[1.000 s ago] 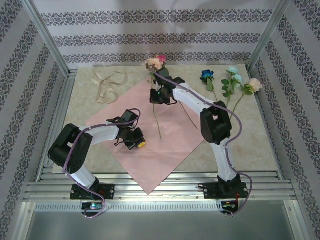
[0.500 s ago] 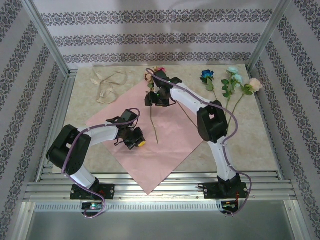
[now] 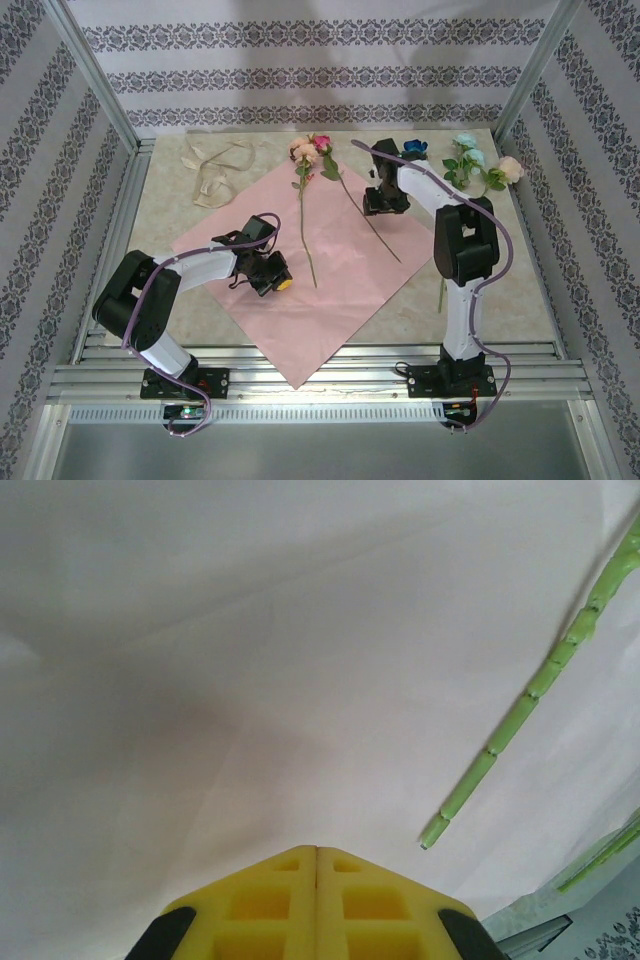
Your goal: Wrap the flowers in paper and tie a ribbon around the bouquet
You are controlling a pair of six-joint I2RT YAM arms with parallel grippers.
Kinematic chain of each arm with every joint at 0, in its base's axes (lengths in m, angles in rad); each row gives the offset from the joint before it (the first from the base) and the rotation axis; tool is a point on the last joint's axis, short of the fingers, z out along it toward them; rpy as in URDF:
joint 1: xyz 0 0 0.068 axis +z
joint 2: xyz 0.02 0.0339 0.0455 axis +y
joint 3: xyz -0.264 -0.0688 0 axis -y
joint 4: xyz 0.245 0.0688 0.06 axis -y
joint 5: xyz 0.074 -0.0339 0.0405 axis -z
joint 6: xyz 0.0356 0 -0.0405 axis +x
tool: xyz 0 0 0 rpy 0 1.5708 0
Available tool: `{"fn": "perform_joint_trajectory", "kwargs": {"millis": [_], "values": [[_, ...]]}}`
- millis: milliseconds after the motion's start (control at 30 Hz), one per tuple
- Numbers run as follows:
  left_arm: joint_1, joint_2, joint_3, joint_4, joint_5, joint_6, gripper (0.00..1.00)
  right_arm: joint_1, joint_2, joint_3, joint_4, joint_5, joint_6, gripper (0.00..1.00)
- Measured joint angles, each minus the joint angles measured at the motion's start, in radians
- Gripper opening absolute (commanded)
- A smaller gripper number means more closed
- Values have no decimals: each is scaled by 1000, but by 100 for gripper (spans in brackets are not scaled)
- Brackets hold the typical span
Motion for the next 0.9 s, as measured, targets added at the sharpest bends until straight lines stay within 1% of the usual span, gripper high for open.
{"fn": "perform_joint_trajectory", "kwargs": {"millis": [233,433,800,833,900], "values": [[0,0,0,-2,0,0,0,32,57,5,-47,1,-43,47],[0,0,0,-3,0,0,0,63,133,80,-98,7,-60,39],[0,0,0,-3,0,0,0,124,150,114,-119,55,-133,2],[0,0,0,-3,0,0,0,130,150,114,-117,58,-135,0],[0,0,0,-3,0,0,0,146,150,114,-113,61,-137,0]]}}
